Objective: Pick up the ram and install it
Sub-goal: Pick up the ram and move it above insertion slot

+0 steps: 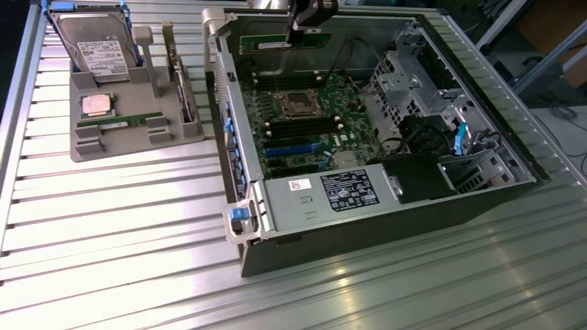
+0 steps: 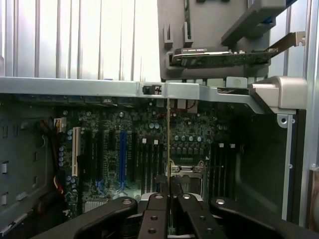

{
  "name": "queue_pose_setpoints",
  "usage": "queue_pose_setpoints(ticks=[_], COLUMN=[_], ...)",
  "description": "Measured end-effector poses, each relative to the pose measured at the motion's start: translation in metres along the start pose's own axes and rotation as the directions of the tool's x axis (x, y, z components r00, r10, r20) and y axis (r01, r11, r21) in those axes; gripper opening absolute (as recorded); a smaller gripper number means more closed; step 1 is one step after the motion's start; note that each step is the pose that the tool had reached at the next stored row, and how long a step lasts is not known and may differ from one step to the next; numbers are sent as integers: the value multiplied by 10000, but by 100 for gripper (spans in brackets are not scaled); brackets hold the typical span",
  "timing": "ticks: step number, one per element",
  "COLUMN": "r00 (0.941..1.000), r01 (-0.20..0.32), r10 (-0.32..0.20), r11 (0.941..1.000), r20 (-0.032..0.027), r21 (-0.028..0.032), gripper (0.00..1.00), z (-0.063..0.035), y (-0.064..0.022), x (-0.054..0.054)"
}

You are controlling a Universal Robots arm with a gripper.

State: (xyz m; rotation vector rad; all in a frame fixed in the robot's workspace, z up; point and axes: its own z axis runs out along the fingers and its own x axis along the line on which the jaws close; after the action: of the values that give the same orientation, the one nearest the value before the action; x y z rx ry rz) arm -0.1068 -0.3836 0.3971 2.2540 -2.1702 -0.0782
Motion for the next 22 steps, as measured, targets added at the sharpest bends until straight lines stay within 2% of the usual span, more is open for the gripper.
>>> queue_pose_setpoints(ticks=[8, 22], r00=[10000, 10000], r01=[1, 0], r10=[-1, 0], r11=[10000, 10000], r20=[-1, 0], r21=[1, 1], gripper=[13, 13], z=[-5, -16], y=[-105, -380], x=[4, 14])
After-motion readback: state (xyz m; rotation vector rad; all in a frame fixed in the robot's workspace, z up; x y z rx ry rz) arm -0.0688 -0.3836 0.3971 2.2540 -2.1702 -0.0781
